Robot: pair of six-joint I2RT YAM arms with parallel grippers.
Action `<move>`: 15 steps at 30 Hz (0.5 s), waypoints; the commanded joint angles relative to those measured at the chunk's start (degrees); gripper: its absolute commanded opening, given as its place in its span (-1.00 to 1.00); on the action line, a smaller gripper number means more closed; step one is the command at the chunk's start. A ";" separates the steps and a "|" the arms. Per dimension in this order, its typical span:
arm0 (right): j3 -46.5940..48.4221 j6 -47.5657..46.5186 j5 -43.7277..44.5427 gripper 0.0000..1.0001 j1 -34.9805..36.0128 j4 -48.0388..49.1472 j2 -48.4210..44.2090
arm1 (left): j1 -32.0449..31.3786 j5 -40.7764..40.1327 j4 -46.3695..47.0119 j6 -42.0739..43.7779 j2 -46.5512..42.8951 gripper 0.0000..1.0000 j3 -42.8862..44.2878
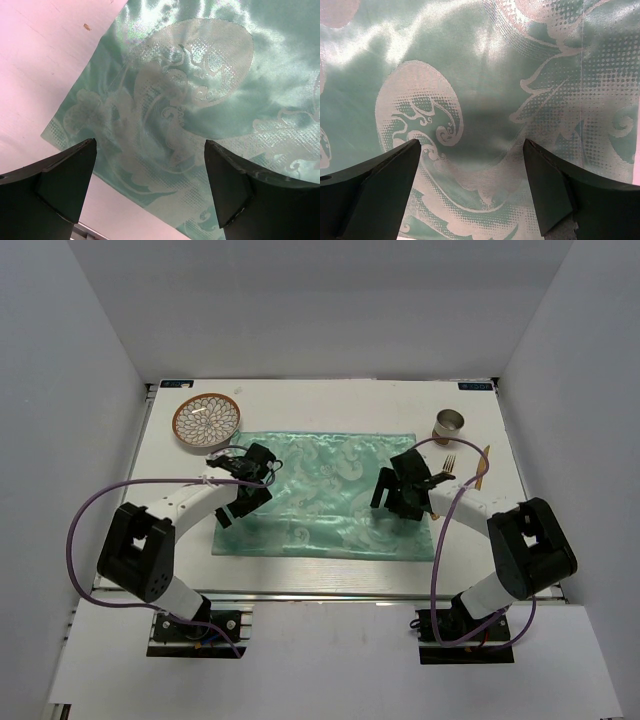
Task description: Set the dinner table for one person
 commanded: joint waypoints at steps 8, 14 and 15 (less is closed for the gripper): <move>7.52 -2.40 3.23 0.79 -0.11 -10.48 2.71 | 0.21 0.20 -2.11 1.44 -7.05 0.96 4.29; 11.13 -3.63 3.23 0.78 -0.98 -12.15 4.74 | 0.21 -0.42 -4.13 1.88 -10.74 0.96 6.93; 11.22 -3.72 2.80 0.78 -0.90 -11.63 4.21 | 0.21 -0.68 -4.13 2.23 -11.97 0.96 7.28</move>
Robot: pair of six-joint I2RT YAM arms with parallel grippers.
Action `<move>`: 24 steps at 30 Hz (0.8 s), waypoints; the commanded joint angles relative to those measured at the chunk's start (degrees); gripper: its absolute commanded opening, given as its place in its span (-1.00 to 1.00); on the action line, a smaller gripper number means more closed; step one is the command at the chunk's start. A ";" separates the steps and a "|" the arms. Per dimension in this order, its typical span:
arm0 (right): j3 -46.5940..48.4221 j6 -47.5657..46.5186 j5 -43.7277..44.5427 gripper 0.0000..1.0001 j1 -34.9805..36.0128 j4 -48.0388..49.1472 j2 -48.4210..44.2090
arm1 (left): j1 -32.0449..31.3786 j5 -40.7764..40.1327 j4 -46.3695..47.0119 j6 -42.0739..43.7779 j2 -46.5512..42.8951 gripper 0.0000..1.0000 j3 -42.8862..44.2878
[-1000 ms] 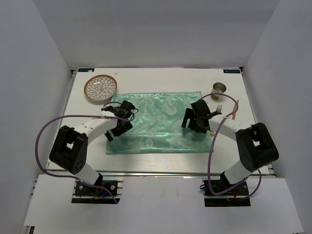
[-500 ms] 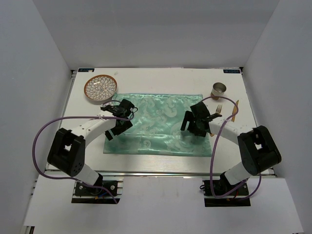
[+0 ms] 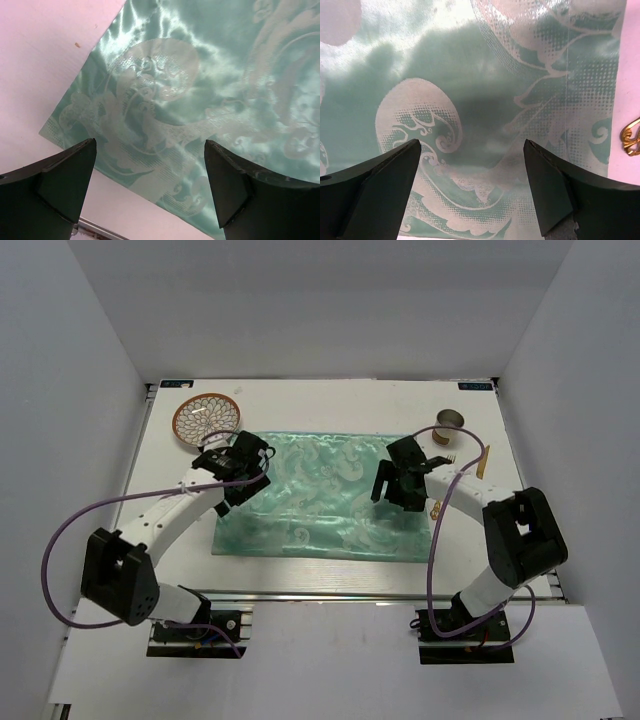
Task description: Set the dinner table for one person
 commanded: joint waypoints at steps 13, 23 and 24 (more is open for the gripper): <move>6.94 -7.60 -8.21 0.78 0.46 -3.85 -20.05 | 11.69 12.27 8.67 1.54 0.84 0.96 6.22; -3.25 -14.92 -45.92 0.79 0.29 -1.05 -40.21 | 25.43 8.33 14.11 -7.89 9.99 0.93 13.52; -5.70 -14.48 -46.54 0.78 0.20 -0.35 -43.09 | 26.83 8.24 13.68 -7.89 11.91 0.94 15.18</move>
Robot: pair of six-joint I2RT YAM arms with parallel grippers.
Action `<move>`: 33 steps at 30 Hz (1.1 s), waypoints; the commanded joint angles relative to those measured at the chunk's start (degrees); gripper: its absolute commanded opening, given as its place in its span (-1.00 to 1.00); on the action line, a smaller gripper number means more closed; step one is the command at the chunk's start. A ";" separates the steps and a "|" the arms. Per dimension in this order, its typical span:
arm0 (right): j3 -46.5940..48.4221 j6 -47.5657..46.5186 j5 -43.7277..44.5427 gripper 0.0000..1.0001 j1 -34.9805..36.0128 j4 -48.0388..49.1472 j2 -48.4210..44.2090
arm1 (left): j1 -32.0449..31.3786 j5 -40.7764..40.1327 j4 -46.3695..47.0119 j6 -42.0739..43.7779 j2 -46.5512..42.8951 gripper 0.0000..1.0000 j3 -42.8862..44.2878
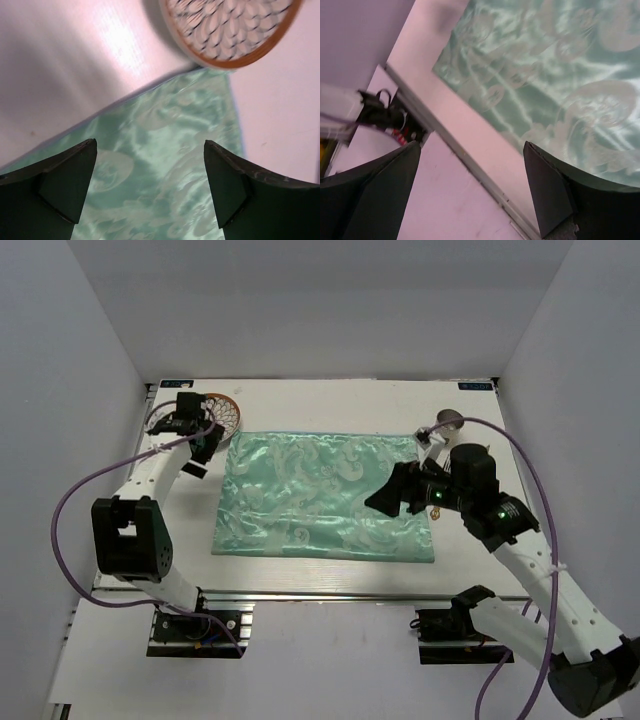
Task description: Set the dinner table for one person
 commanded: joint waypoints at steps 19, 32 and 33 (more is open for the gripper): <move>-9.46 -8.95 -17.45 0.78 0.00 -12.01 -16.51 | 8.50 -0.10 23.72 -0.63 17.66 0.92 4.99; -10.52 -6.33 -13.94 0.79 0.00 -7.62 -12.55 | 10.08 -2.82 20.83 -3.53 25.47 0.39 5.34; -10.52 -6.06 -13.76 0.79 0.09 -7.71 -12.64 | 10.69 -1.95 20.83 -3.53 26.52 0.23 5.60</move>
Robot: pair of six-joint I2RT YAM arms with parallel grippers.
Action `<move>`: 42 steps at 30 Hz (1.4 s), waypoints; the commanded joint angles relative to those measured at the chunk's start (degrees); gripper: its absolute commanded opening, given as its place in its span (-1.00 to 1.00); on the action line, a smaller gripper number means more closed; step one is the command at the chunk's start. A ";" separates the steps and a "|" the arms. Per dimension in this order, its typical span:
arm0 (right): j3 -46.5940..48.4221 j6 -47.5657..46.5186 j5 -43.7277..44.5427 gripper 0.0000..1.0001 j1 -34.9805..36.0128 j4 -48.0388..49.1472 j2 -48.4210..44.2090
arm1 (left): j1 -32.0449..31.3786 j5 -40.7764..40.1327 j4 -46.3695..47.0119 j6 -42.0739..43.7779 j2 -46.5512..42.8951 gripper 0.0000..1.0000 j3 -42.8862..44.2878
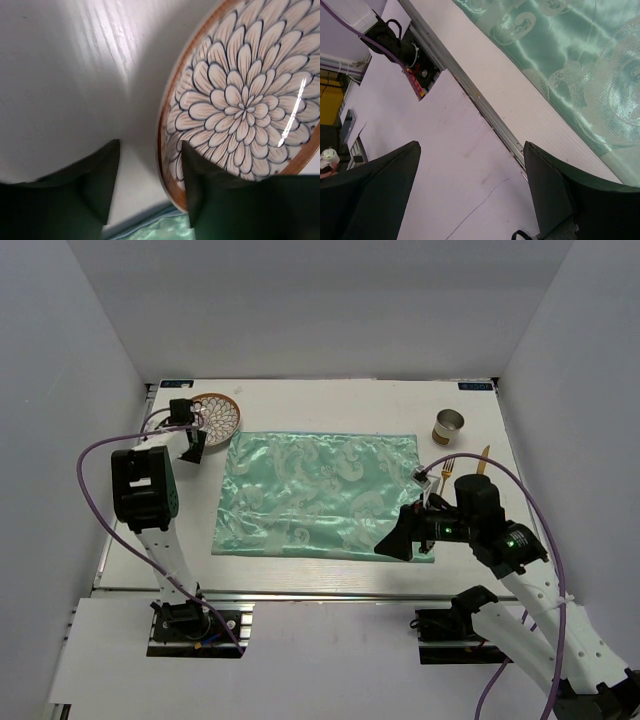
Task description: Set the dinner table for one person
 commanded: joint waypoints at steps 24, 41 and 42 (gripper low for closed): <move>-0.12 9.46 3.50 0.78 0.11 -0.62 -11.12 | 3.38 10.34 20.70 7.29 -40.03 -1.00 -18.40; 0.77 24.75 27.42 0.78 0.02 -8.00 -20.70 | -23.23 41.21 12.68 15.21 -32.58 -1.00 -16.38; 0.41 25.45 26.80 0.79 -0.15 -7.57 -21.14 | -23.86 42.16 14.94 15.04 -31.79 -1.00 -17.16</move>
